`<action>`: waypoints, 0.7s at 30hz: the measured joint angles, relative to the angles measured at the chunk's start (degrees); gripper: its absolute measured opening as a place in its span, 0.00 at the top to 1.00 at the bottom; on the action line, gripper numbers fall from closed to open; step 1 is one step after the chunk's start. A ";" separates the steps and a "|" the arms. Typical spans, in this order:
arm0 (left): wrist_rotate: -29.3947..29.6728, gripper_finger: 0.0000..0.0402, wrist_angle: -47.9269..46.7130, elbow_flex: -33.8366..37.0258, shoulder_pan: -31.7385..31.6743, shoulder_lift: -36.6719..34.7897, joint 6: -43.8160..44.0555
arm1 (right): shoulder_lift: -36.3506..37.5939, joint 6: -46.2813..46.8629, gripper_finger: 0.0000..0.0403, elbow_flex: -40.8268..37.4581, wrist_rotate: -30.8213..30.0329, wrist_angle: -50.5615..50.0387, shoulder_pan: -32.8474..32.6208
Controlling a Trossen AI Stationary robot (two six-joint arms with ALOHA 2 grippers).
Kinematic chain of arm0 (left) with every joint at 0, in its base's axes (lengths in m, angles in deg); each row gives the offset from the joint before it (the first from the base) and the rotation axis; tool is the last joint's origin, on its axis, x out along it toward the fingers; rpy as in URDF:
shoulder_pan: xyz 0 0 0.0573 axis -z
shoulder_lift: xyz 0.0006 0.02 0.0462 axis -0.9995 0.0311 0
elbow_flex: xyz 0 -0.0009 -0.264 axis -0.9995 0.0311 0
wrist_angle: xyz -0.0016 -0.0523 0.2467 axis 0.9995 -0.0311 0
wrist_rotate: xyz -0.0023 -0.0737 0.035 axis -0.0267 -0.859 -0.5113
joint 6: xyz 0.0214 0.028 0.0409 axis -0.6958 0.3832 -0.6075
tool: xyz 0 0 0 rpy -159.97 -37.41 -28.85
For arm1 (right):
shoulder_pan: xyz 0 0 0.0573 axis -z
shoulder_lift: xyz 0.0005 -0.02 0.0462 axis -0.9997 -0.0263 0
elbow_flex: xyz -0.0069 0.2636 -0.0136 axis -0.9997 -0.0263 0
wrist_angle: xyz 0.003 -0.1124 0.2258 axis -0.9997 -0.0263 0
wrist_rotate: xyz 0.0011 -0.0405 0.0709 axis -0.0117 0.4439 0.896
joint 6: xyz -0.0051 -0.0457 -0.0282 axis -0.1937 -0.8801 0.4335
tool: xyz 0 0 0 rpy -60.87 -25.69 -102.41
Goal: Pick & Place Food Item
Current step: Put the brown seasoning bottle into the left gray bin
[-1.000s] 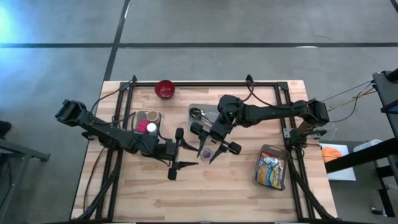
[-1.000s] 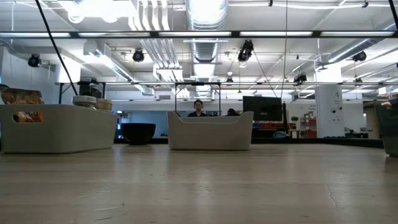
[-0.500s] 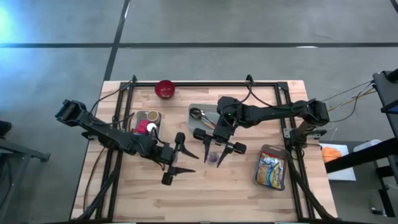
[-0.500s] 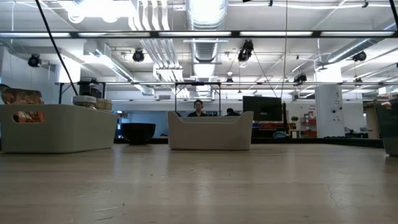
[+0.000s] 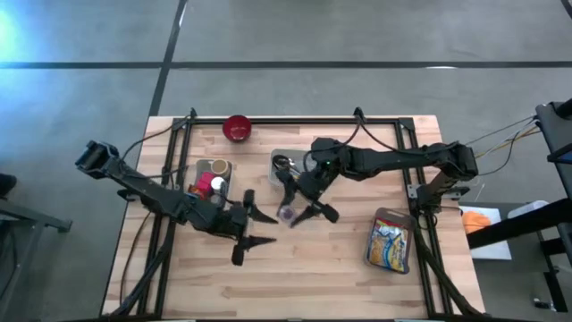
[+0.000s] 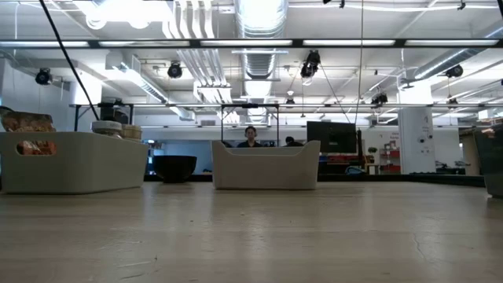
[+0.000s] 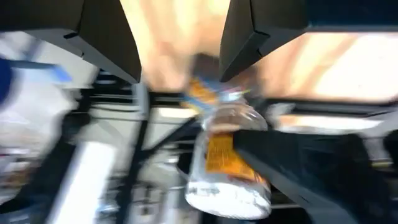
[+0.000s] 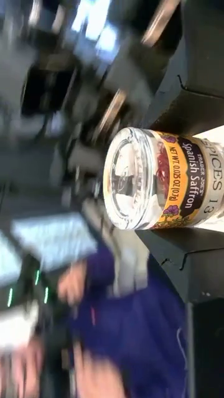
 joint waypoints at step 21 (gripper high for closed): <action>23.13 0.45 -1.10 0.02 4.27 -3.89 -4.16 | 0.84 2.27 0.54 -0.33 -21.79 6.72 -1.95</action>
